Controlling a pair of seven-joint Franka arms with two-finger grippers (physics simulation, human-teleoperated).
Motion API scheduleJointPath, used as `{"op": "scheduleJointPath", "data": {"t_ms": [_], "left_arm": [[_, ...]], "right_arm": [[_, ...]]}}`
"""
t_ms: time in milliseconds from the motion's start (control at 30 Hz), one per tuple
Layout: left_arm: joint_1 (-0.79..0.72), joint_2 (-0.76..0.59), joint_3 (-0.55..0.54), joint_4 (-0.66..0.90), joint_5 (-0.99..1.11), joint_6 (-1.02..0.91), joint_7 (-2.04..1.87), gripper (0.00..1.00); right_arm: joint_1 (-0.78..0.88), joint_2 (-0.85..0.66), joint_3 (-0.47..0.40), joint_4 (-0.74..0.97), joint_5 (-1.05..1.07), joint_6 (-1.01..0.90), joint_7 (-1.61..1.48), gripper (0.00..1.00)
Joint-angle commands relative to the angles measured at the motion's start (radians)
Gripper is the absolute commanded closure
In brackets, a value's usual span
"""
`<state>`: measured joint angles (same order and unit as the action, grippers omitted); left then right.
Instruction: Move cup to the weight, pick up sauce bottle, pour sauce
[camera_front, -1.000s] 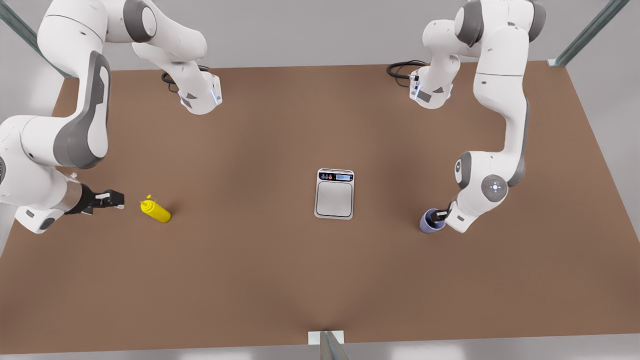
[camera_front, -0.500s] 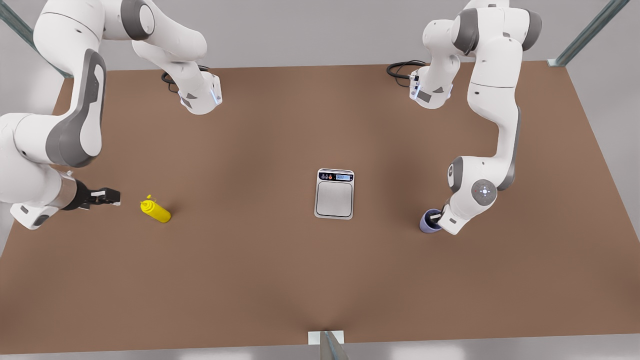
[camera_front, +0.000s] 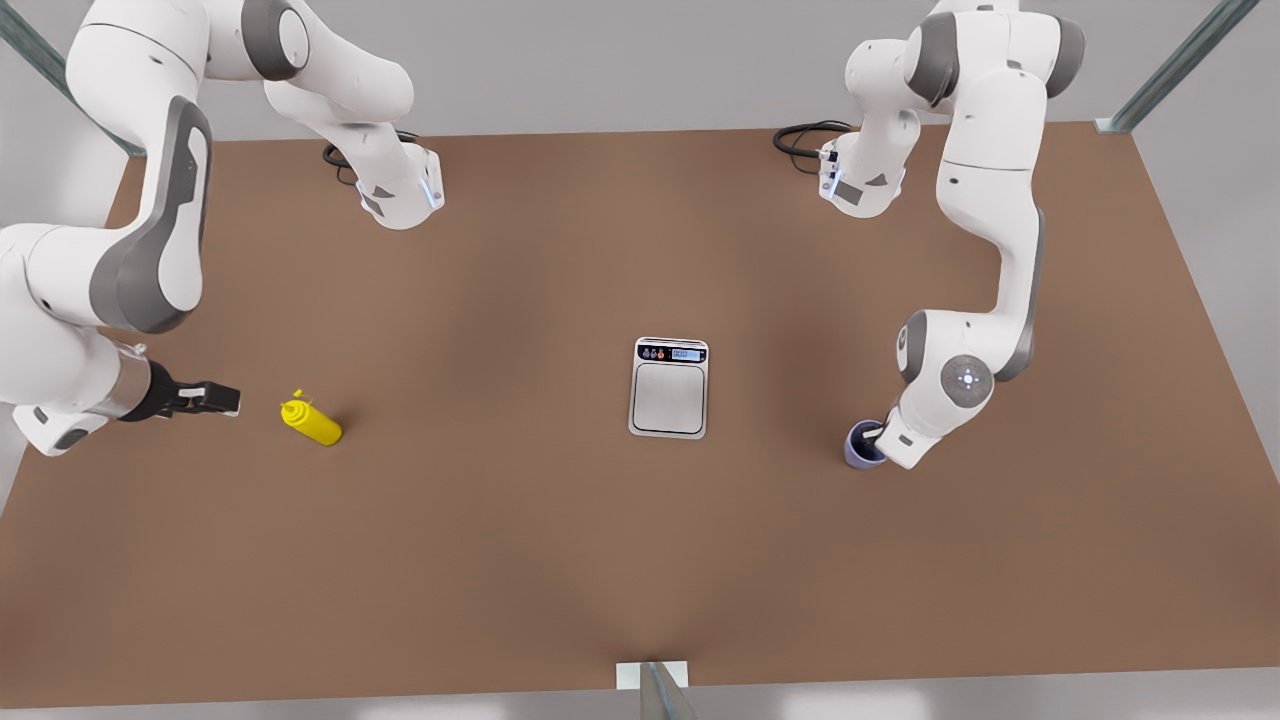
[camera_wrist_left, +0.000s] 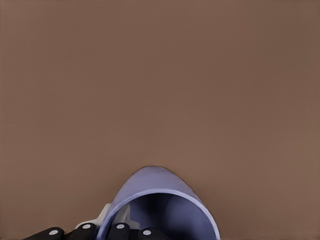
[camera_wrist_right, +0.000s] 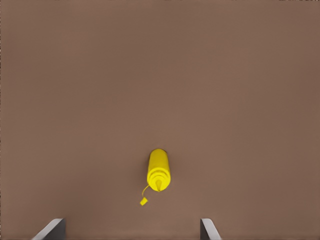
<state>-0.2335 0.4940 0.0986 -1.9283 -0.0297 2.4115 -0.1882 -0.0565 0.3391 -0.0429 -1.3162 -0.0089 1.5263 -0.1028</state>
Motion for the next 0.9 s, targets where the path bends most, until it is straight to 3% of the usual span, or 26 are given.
{"op": "scheduleJointPath", "data": {"t_ms": [0,267,733,867], "left_arm": [[0.0,0.0,0.0,0.0,-0.058,-0.002,0.004,0.77],[-0.043,-0.009,-0.027,0.028,-0.184,0.012,-0.013,0.77],[-0.337,0.032,-0.025,0.152,-0.176,0.012,-0.451,0.78],[-0.411,0.032,-0.025,0.169,-0.17,0.008,-0.533,0.78]], "right_arm": [[0.0,-0.002,0.0,0.0,0.0,0.003,0.0,0.0],[-0.002,-0.002,0.0,0.0,-0.002,0.002,-0.002,0.0],[-0.002,-0.009,0.002,-0.008,-0.01,0.015,-0.027,0.0],[-0.097,0.004,0.0,-0.015,0.099,0.017,-0.573,0.0]]}}
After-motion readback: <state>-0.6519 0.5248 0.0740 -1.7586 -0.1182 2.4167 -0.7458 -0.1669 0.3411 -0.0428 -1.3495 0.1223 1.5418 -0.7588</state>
